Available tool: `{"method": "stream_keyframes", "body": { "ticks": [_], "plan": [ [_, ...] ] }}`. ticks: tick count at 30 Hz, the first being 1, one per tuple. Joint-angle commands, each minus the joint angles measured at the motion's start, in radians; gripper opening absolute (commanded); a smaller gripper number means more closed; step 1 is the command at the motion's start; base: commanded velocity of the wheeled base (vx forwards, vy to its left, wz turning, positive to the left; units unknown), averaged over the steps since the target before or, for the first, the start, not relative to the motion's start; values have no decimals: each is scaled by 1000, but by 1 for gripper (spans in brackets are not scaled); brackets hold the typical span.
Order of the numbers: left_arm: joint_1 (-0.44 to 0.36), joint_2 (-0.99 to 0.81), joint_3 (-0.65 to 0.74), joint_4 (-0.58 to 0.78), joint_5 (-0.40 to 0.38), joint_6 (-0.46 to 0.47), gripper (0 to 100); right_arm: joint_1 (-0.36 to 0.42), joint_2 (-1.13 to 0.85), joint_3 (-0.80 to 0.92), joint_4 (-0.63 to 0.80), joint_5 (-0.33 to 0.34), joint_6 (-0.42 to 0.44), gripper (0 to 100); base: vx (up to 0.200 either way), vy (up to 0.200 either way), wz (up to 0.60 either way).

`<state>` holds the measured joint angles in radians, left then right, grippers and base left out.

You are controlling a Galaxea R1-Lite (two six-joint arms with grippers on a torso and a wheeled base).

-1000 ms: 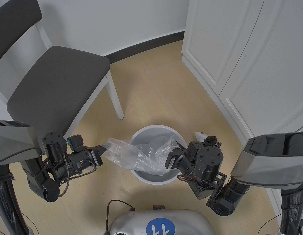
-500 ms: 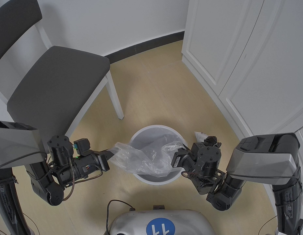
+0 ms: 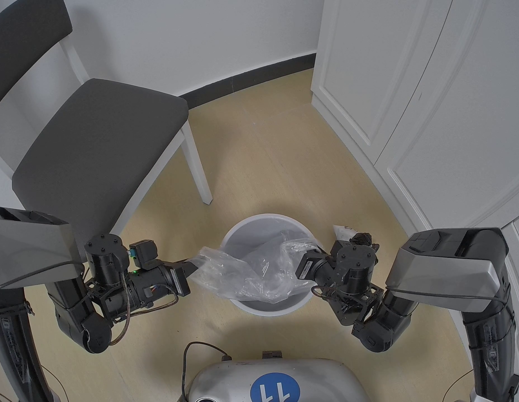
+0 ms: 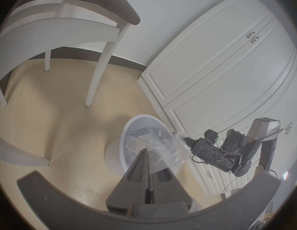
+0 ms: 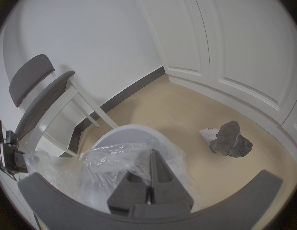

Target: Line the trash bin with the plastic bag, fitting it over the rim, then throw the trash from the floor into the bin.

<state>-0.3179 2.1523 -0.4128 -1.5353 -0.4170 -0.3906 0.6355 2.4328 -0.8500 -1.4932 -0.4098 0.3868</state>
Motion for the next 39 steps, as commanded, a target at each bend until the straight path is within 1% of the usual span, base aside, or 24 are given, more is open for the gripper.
{"method": "stream_keyframes", "body": {
  "ticks": [1,5,6,7,8,10,12,13,18,21,23,24,28,31,32,33,35,38,39],
  "plan": [
    [3,4,-4,0,0,-1,0,-22,-70,6,10,-1,1,0,0,0,0],
    [20,3,-15,0,1,1,0,-50,-146,51,44,-1,-14,0,0,0,0],
    [26,3,-14,3,30,32,0,-91,-181,80,62,-3,-62,0,0,0,0],
    [26,3,-14,3,34,35,0,-94,-182,81,62,-1,-66,0,0,0,0],
    [26,6,-6,3,93,85,0,-132,-193,109,57,-1,-132,0,0,0,0],
    [22,14,2,3,153,142,0,-163,-202,138,53,0,-195,0,0,0,0],
    [20,17,3,3,176,168,0,-181,-205,158,53,2,-226,0,0,0,0],
    [19,17,2,3,193,194,0,-198,-208,180,51,3,-256,0,0,0,0],
    [19,17,3,3,205,236,0,-247,-232,249,53,12,-352,0,0,0,0],
    [13,40,2,3,202,265,0,-277,-247,313,51,52,-411,0,0,0,0],
    [5,55,-3,3,202,269,0,-280,-247,328,48,68,-424,0,0,0,0],
    [-15,77,-6,3,202,271,0,-284,-247,350,42,82,-436,0,0,0,0],
    [-52,112,-20,3,198,269,0,-300,-247,382,42,91,-467,0,0,0,0],
    [-69,149,-74,4,195,268,0,-313,-253,408,41,137,-487,0,0,0,0],
    [-69,149,-74,4,195,268,0,-313,-253,408,41,137,-487,0,0,0,0],
    [-70,173,-116,6,195,266,0,-320,-256,414,41,158,-488,0,0,0,0],
    [-70,185,-132,6,195,268,0,-320,-256,416,41,160,-487,0,0,0,0],
    [-61,176,-118,6,195,269,0,-320,-258,424,41,160,-490,0,0,0,0],
    [-47,158,-98,4,193,269,0,-321,-259,430,41,161,-493,0,0,0,0]
  ]
}}
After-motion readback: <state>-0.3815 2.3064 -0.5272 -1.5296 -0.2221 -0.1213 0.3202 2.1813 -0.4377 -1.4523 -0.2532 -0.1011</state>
